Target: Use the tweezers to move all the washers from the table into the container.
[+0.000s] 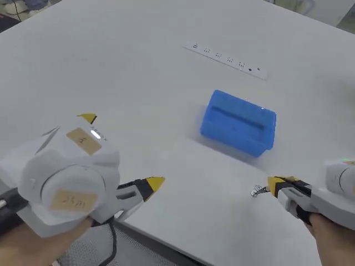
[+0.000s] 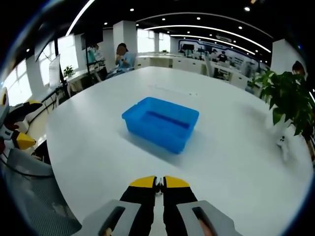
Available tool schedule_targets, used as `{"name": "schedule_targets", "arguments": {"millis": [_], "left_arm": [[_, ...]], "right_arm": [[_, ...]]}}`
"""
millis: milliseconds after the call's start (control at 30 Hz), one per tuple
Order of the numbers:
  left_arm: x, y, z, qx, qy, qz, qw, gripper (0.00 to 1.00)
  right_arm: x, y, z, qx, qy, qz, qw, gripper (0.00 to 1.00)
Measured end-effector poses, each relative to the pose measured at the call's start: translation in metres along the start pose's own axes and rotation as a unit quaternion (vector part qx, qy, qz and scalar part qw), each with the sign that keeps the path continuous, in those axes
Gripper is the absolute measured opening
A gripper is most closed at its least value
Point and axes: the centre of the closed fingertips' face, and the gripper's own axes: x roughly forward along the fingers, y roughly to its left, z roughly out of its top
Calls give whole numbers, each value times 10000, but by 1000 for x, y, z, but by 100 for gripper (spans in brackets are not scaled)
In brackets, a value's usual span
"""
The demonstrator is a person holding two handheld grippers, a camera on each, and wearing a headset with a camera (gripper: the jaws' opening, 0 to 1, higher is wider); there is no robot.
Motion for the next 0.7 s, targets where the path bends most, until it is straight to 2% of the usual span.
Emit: {"name": "schedule_targets", "arguments": {"millis": [200,333,400,533,700], "left_arm": [[1,1,0,49,44,3,10000,90],[1,3,-1,38,53,27,10000,90],[1,4,0,22,43,40,10000,90],[1,5,0,25,34,43,10000,89],[2,6,1,23,8,39,10000,89]], "right_arm": [[4,9,1,-309,-20,46,9995,1],[6,13,2,-754,23,-16,9972,0],[7,14,2,-839,41,-8,9965,0],[7,9,5,-750,37,-39,9972,0],[5,-2,5,-234,-1,-59,9997,0]]}}
